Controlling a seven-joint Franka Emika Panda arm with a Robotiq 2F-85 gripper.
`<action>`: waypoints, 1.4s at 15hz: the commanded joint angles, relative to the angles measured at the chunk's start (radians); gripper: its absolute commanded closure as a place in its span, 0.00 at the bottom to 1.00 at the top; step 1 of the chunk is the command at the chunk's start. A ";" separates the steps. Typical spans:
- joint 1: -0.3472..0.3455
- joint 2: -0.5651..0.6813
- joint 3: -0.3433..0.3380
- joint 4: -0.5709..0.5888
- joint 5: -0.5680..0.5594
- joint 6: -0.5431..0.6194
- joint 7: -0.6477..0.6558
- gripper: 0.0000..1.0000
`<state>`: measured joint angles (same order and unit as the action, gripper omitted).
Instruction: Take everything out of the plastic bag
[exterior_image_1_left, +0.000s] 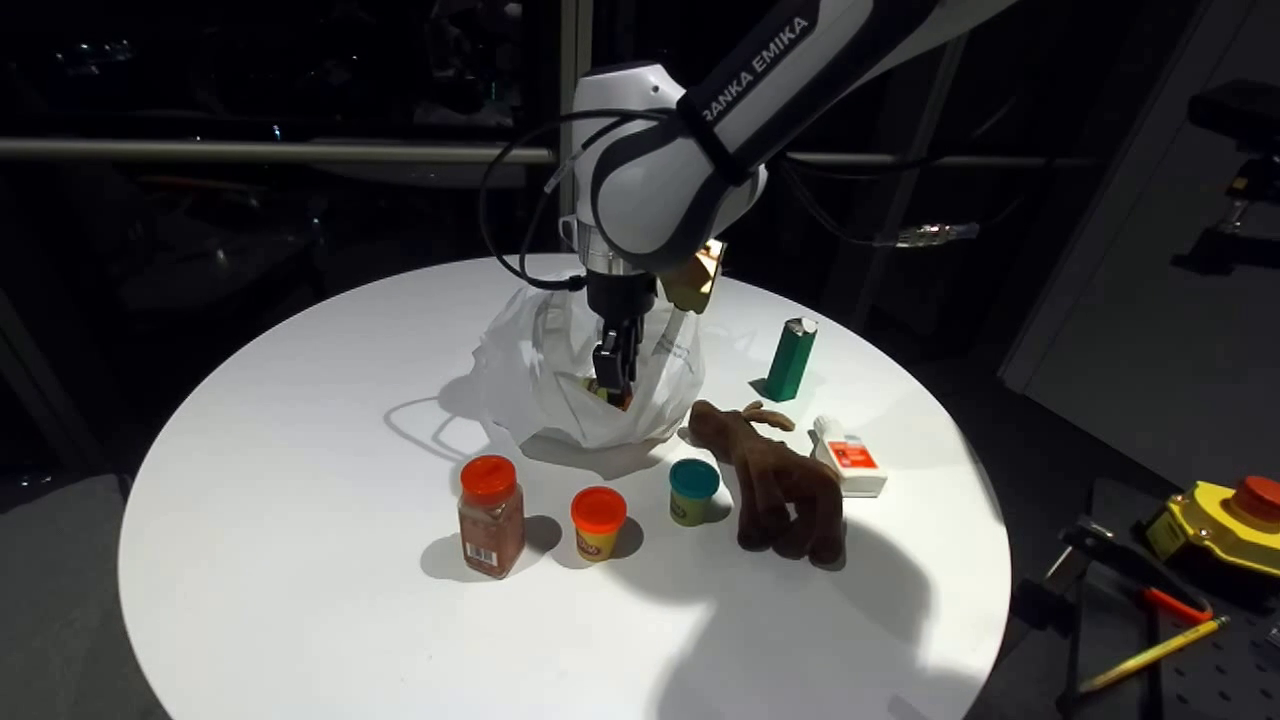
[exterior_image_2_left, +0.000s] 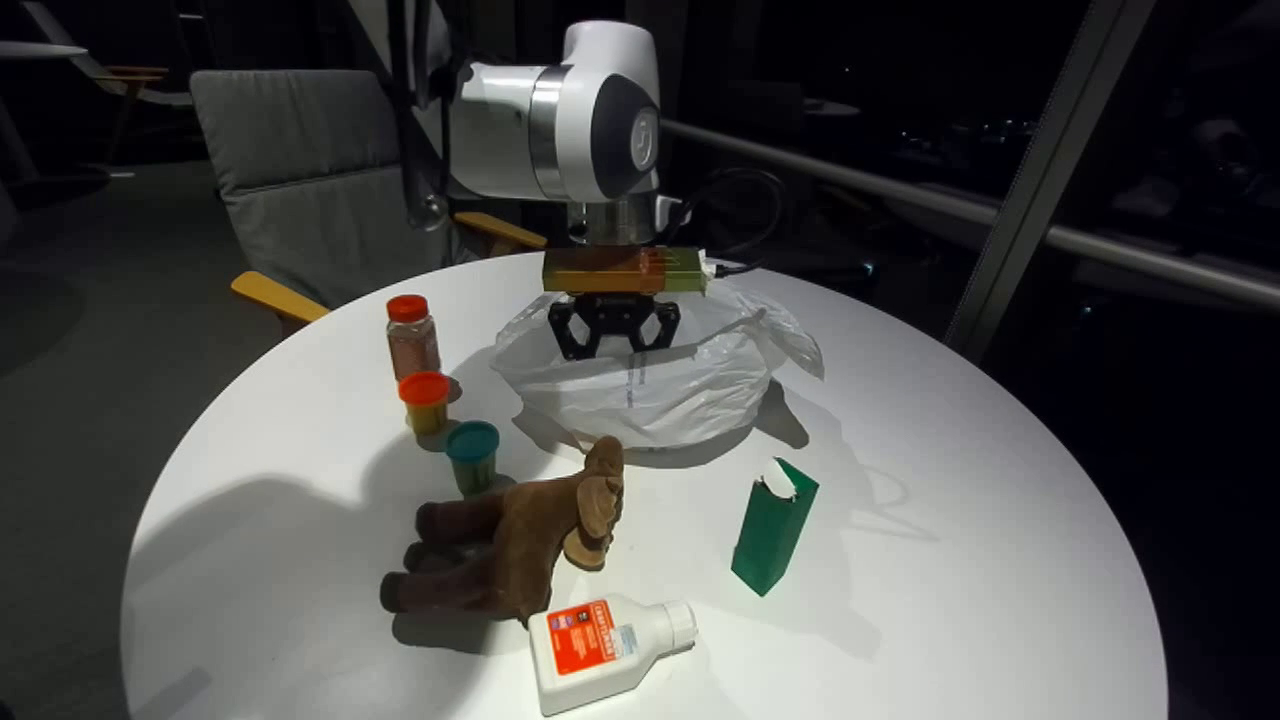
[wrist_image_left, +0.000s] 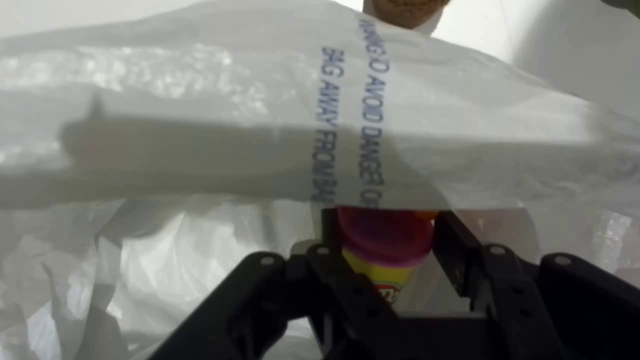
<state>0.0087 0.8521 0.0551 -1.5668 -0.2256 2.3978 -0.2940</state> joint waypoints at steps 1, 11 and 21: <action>0.012 -0.102 -0.042 -0.062 0.013 -0.041 0.089 0.75; 0.003 -0.320 -0.050 -0.199 0.031 -0.101 0.175 0.75; 0.061 -0.185 -0.045 -0.142 0.033 0.039 0.261 0.00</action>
<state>0.0606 0.6196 0.0207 -1.7630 -0.2080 2.4328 -0.0447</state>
